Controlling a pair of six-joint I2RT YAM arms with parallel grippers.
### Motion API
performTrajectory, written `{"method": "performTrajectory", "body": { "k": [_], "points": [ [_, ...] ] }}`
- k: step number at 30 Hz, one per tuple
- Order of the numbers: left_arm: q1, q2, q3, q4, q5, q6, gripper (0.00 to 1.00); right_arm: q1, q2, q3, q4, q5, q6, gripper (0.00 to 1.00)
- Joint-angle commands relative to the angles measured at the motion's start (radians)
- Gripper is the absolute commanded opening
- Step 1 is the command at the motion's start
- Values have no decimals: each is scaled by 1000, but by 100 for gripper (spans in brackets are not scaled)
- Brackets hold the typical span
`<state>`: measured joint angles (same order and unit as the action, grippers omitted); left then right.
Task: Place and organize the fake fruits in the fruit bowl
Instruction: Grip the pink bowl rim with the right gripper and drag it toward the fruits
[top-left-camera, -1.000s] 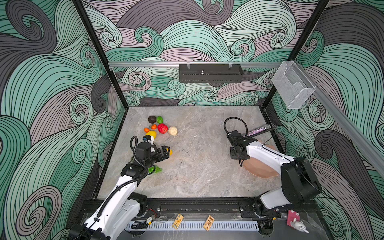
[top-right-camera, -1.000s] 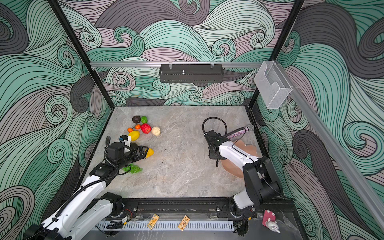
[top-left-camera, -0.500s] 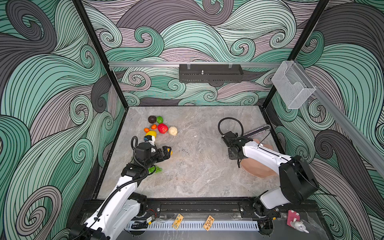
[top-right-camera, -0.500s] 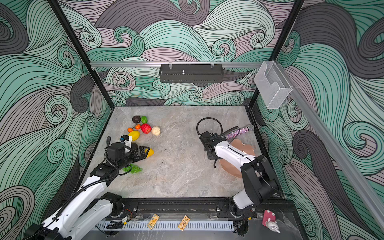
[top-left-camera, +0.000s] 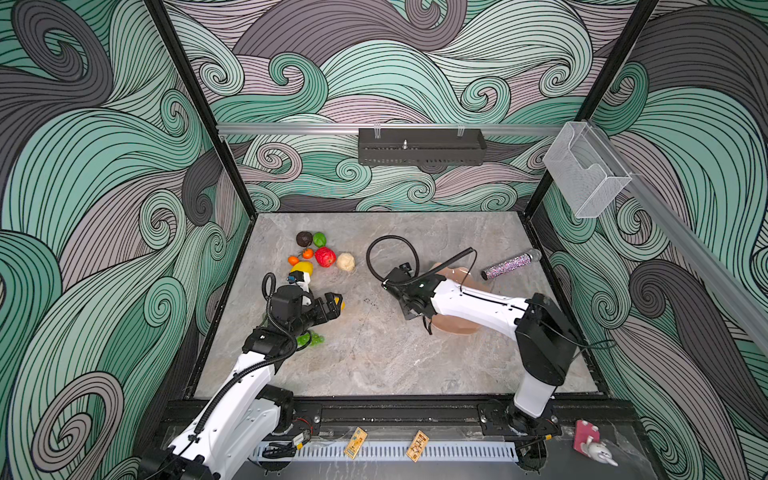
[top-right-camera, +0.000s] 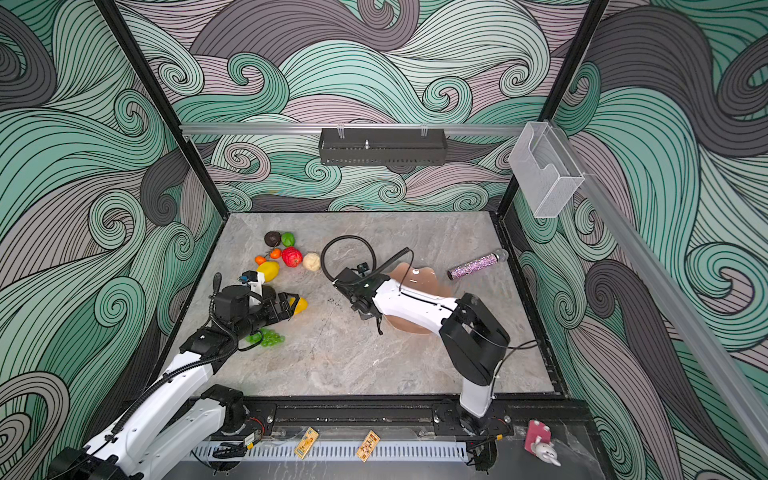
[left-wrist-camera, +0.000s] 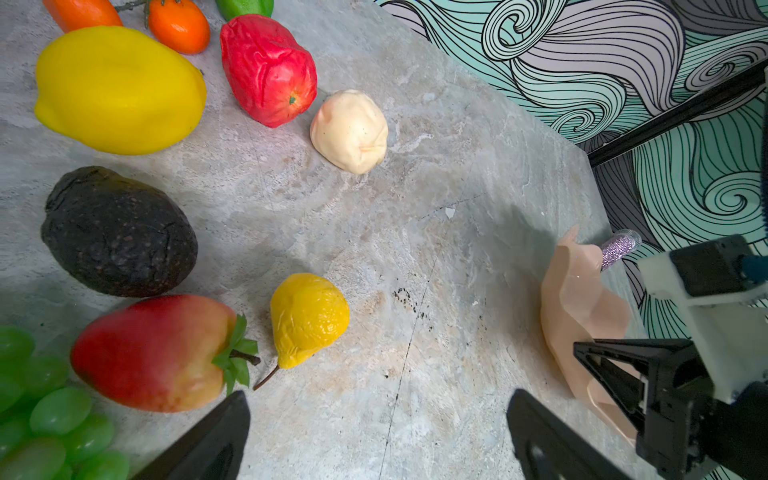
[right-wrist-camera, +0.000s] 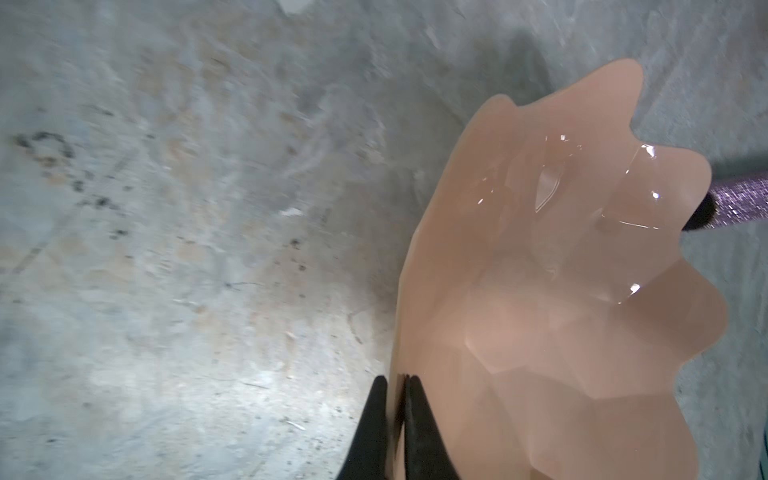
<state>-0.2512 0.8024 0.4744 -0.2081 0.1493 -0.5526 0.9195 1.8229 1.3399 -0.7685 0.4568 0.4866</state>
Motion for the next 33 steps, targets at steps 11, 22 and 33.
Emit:
{"method": "performTrajectory", "body": {
  "k": [11, 22, 33],
  "points": [
    [-8, -179, -24, -110, -246, -17, 99, 121, 207, 300, -46, -115, 7, 15],
    [-8, -184, -53, -82, -283, -30, 99, 123, 97, 292, -38, -122, -88, 51],
    [-7, -154, -51, -61, -258, -31, 99, -120, -248, -26, 60, -158, -185, 84]
  ]
}}
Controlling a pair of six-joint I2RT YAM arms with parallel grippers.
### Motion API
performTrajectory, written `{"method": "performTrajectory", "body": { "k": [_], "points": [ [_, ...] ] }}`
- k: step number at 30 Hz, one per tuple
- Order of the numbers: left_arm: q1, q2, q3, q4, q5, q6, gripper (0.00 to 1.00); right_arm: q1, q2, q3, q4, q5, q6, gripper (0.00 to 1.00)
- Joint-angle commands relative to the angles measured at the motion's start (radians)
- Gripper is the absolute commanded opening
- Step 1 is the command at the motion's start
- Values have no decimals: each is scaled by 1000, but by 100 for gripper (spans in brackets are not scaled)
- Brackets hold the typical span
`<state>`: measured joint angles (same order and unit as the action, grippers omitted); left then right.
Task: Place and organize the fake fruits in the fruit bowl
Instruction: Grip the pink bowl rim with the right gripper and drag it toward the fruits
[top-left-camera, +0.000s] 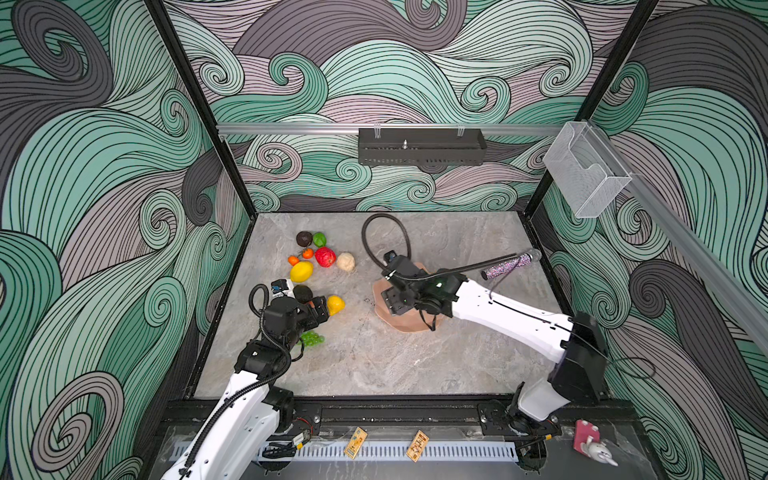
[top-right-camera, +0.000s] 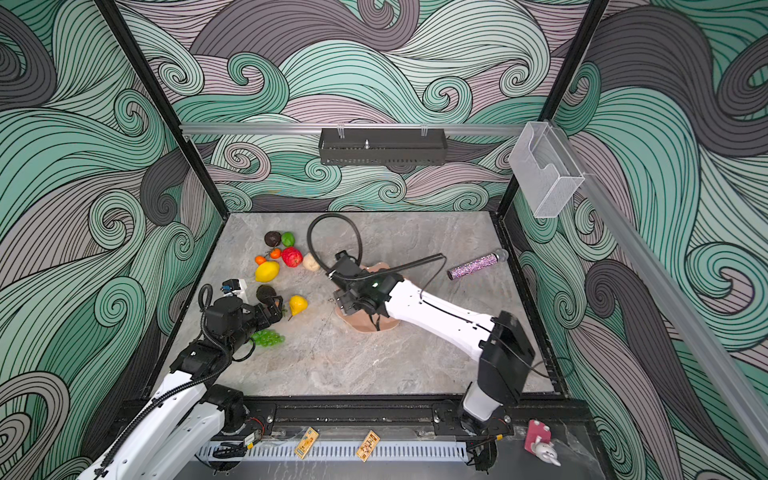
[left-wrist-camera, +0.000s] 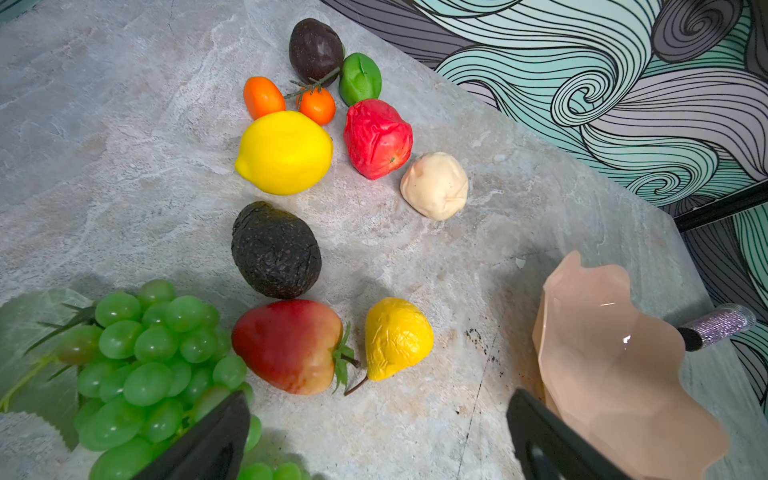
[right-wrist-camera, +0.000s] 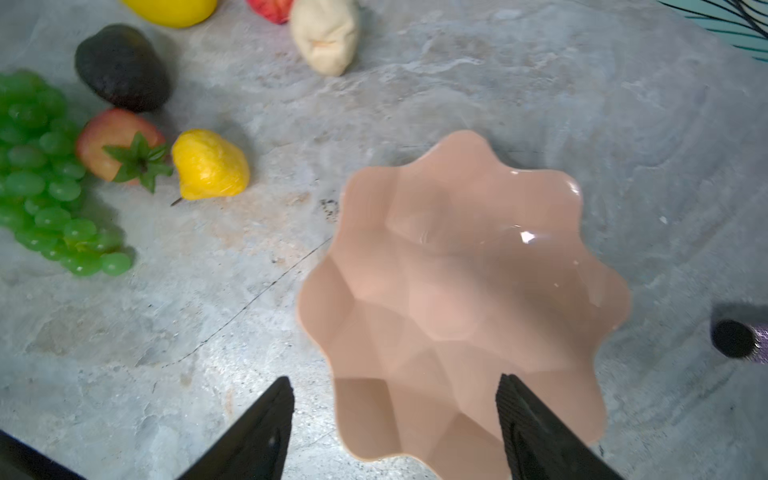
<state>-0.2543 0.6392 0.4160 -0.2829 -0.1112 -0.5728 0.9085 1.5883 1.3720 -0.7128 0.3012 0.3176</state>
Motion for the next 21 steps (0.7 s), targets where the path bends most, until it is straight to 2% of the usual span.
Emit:
{"method": "performTrajectory", "body": {
  "k": [1, 3, 5, 8, 17, 21],
  "points": [
    [-4, 12, 9, 13, 7, -11, 99, -165, -23, -83, 14, -27, -9, 88],
    [-4, 18, 9, 18, 15, -10, 99, -259, -30, -122, 32, -84, 13, 94],
    [-4, 23, 10, 21, 20, -9, 99, -343, -24, -153, 63, -168, 40, 95],
    [-4, 31, 10, 24, 30, -6, 99, -407, 0, -184, 116, -245, 67, 96],
    [-5, 54, 17, 29, 52, -4, 99, -439, 136, -187, 173, -361, 108, 96],
    [-5, 66, 20, 29, 57, -4, 99, -435, 185, -176, 176, -373, 114, 96]
  ]
}}
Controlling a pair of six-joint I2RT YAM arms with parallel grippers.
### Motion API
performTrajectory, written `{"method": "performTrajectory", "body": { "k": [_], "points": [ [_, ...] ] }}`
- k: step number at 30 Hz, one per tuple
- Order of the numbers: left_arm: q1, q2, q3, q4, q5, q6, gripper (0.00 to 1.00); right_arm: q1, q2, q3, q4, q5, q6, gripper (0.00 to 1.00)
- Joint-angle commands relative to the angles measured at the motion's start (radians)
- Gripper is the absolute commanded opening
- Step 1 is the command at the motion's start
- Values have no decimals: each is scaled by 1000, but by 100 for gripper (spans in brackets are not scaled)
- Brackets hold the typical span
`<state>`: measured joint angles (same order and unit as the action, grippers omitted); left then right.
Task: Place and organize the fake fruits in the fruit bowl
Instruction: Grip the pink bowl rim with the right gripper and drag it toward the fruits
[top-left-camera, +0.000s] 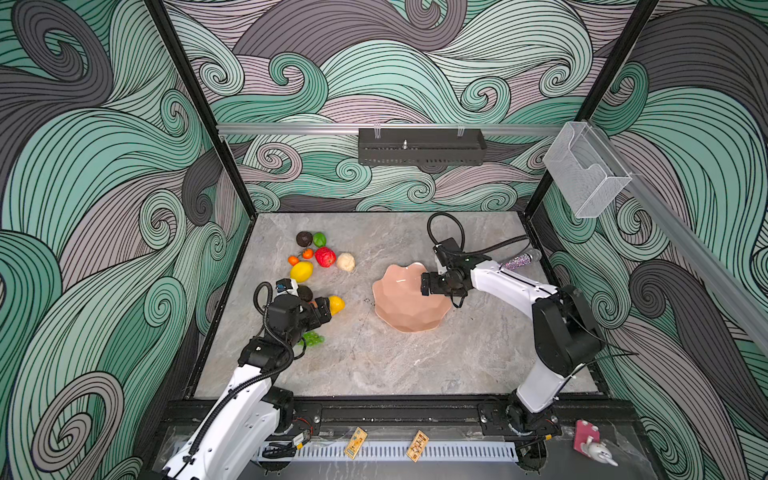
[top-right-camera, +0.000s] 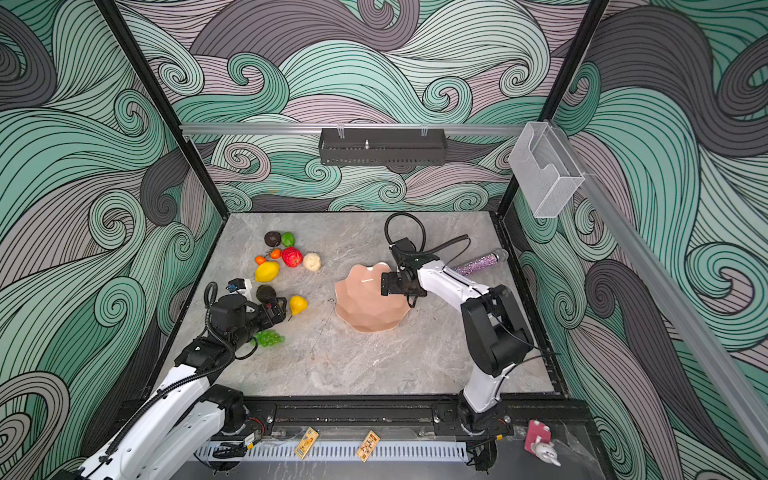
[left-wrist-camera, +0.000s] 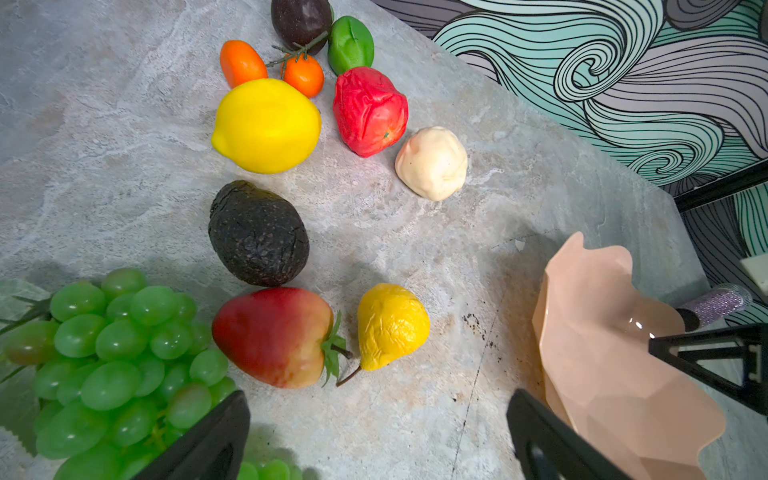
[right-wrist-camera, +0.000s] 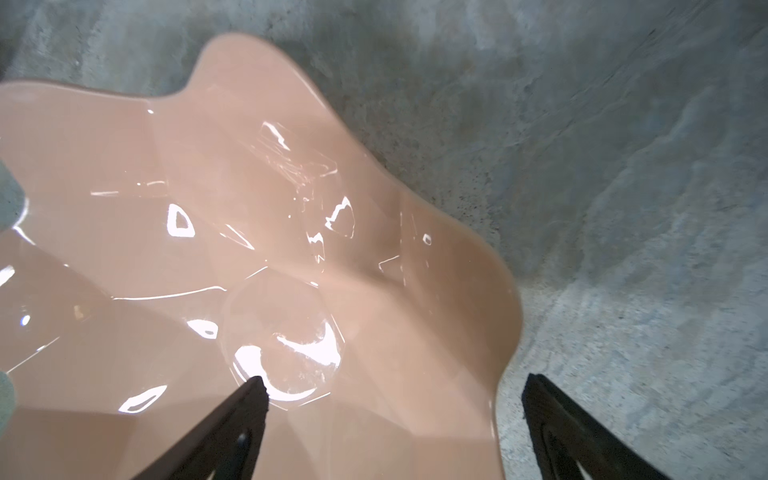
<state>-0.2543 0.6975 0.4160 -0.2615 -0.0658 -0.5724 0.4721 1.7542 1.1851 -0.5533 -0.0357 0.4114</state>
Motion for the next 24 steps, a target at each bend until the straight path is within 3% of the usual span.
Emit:
{"method": "performTrajectory", "body": {
  "k": [1, 15, 24],
  "points": [
    [-5, 9, 21, 8, 12, -4, 99, 4, 27, 14, 19, -40, 21, 96],
    [-5, 117, 73, -29, 43, 14, 98, 58, 15, 10, 10, -29, 10, 97],
    [-21, 242, 191, -107, 31, -39, 97, 44, -287, -135, -14, 78, -33, 99]
  ]
}}
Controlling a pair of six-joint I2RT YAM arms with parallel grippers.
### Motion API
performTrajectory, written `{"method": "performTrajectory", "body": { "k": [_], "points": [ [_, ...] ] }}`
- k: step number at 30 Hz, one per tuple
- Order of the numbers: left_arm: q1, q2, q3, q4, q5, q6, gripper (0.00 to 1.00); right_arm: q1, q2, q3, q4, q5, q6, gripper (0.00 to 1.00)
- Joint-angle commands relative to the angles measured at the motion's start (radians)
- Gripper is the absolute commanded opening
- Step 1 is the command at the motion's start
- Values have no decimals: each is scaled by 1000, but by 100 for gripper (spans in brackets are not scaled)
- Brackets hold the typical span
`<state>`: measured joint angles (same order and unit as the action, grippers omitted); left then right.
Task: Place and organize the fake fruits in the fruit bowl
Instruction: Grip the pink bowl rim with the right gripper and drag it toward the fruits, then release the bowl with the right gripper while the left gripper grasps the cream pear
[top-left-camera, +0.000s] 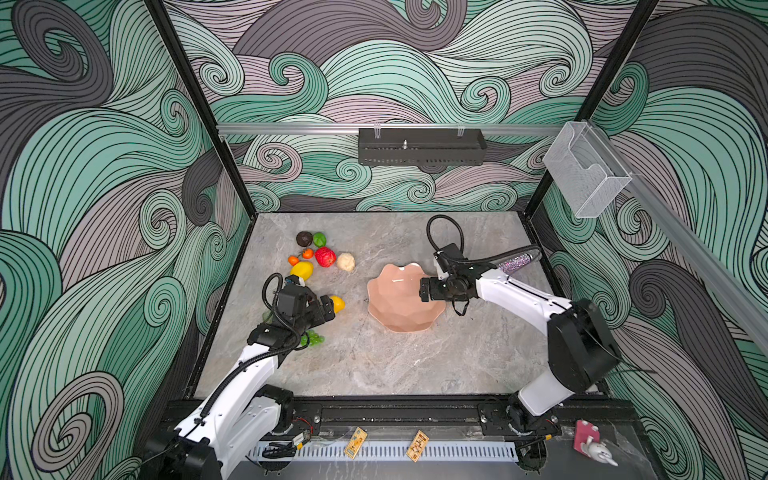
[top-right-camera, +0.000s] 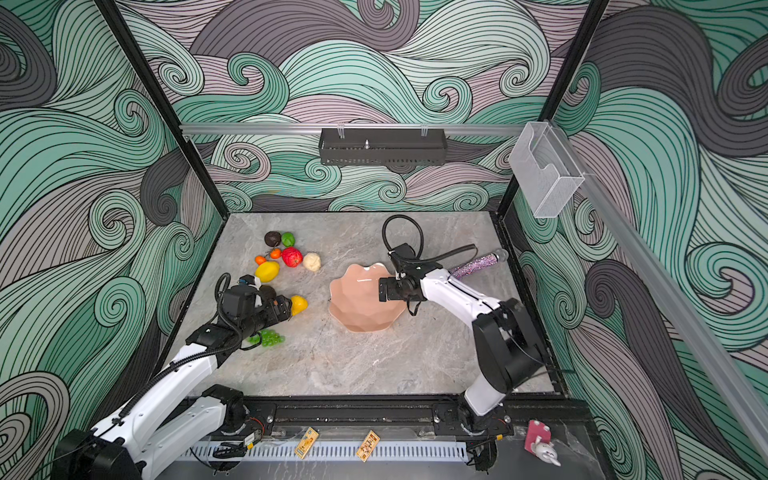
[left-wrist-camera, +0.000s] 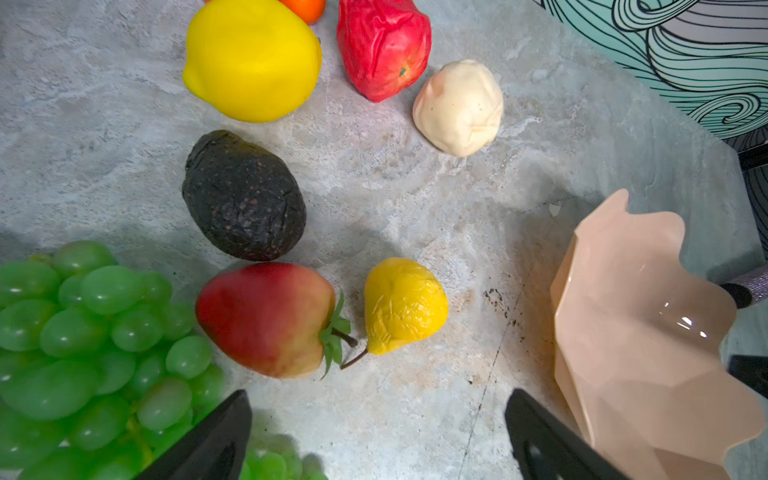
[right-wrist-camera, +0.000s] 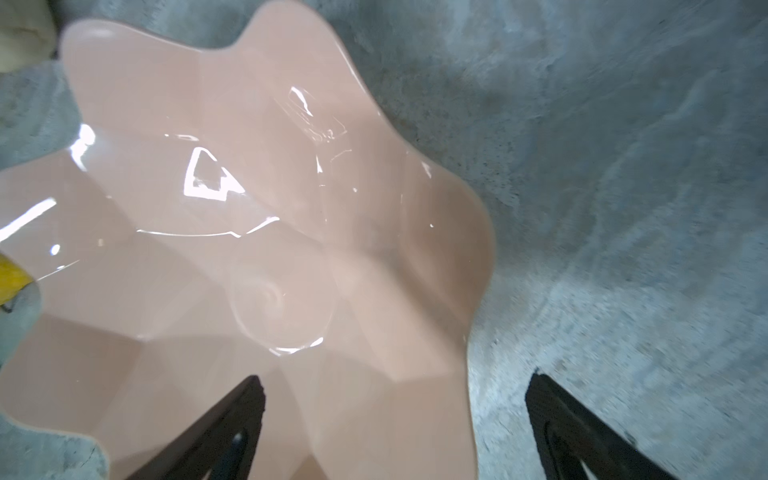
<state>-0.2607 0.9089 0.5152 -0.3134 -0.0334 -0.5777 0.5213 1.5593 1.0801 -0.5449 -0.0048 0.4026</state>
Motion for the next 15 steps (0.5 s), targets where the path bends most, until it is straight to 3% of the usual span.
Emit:
{"method": "performTrajectory", "body": {
  "k": [1, 5, 9, 15],
  "points": [
    [-24, 52, 119, -71, -3, -53, 97, -7, -140, -58, -14, 53, -29, 99],
    [-77, 157, 232, -92, -13, -124, 97, -7, -331, -200, 80, 61, -19, 99],
    [-115, 331, 409, -178, -109, -179, 97, -8, -498, -390, 268, 60, 10, 99],
    [-118, 604, 658, -284, -211, -192, 97, -9, -603, -560, 425, 90, 39, 99]
  ]
}}
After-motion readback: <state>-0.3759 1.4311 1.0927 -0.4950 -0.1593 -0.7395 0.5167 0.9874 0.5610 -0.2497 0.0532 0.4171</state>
